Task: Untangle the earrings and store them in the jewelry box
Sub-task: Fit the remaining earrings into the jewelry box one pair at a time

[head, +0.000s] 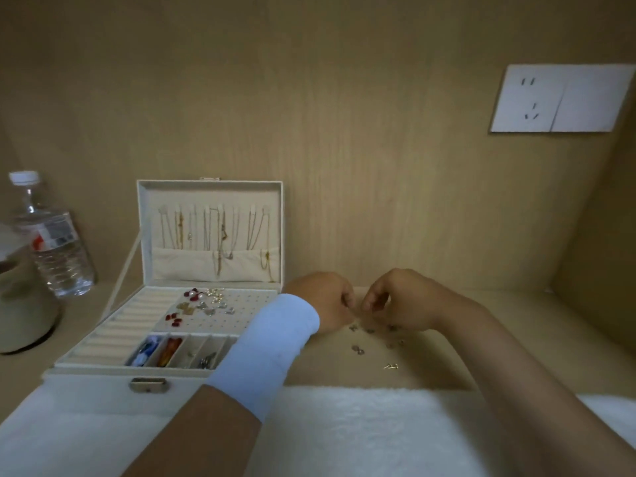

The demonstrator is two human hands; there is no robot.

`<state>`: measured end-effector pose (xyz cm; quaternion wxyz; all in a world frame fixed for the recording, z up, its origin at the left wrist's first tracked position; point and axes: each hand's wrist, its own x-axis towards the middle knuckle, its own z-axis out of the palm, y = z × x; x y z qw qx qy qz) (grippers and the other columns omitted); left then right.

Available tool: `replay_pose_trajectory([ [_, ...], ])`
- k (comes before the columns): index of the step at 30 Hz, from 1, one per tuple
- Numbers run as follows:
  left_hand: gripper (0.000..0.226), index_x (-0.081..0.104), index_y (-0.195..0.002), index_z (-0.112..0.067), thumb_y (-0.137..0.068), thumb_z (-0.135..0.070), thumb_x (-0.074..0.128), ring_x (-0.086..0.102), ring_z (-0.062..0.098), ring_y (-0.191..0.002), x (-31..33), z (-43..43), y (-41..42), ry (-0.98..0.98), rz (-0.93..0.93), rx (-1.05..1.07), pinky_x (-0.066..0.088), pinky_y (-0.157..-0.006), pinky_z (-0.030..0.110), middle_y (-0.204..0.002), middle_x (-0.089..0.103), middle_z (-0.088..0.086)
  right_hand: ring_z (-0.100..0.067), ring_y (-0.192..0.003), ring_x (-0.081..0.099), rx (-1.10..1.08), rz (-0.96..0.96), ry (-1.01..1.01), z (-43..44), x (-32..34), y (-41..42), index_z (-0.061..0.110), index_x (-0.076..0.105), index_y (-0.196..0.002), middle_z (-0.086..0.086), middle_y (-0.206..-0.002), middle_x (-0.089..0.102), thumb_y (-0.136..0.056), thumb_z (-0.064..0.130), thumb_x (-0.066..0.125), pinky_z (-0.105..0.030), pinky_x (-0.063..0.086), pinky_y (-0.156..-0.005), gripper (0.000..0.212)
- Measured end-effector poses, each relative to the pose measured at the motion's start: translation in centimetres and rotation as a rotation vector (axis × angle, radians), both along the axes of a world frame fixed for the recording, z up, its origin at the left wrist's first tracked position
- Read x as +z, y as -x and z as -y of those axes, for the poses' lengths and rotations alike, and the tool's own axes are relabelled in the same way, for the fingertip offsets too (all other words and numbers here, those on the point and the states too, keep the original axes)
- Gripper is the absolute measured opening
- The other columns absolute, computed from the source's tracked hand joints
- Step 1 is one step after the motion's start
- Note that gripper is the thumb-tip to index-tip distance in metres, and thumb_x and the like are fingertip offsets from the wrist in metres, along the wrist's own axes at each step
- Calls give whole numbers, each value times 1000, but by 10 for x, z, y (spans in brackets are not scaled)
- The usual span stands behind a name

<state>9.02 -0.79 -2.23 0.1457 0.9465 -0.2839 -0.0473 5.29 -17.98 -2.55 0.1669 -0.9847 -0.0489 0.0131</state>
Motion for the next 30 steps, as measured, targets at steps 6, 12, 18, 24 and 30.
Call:
replay_pose_trajectory([
  [6, 16, 73, -90, -26, -81, -37, 64, 65, 21, -91, -24, 19, -4, -85, -18, 47, 51, -83, 28, -97, 71, -4, -4, -83, 67, -9, -7, -7, -3, -13, -8, 30, 79, -84, 15, -85, 74, -74, 31, 80, -27, 55, -78, 10],
  [12, 13, 76, -83, -25, -80, -27, 63, 67, 19, -84, -33, 23, -5, -34, 19, 87, 55, -79, 29, -87, 73, -6, -10, -82, 69, -14, -10, -19, 0, -20, -16, 22, 80, -82, 7, -84, 76, -76, 20, 80, -32, 59, -80, 7],
  [18, 12, 73, -94, -25, -86, -22, 65, 65, 18, -95, -31, 15, -4, 15, -7, 49, 51, -86, 29, -101, 70, -5, -7, -75, 67, -27, -23, -68, 2, -22, -15, 21, 79, -80, 7, -82, 74, -79, 20, 80, -25, 56, -71, 2],
  [24, 3, 67, -89, -28, -88, -26, 67, 63, 13, -87, -5, -13, -2, 306, 42, 55, 53, -82, 30, -91, 66, -10, 3, -55, 58, -26, 82, -534, -8, -4, -5, 21, 79, -78, 12, -65, 71, -88, 12, 74, -23, 50, -56, 15],
  [30, 14, 72, -98, -29, -88, -19, 69, 62, 4, -76, 15, -65, -3, 695, -21, -23, 52, -78, 22, -91, 71, -8, -8, -51, 45, 2, 44, -1067, -54, 9, 3, 12, 76, -93, -1, -85, 75, -93, 16, 69, -15, 34, -45, 9],
])
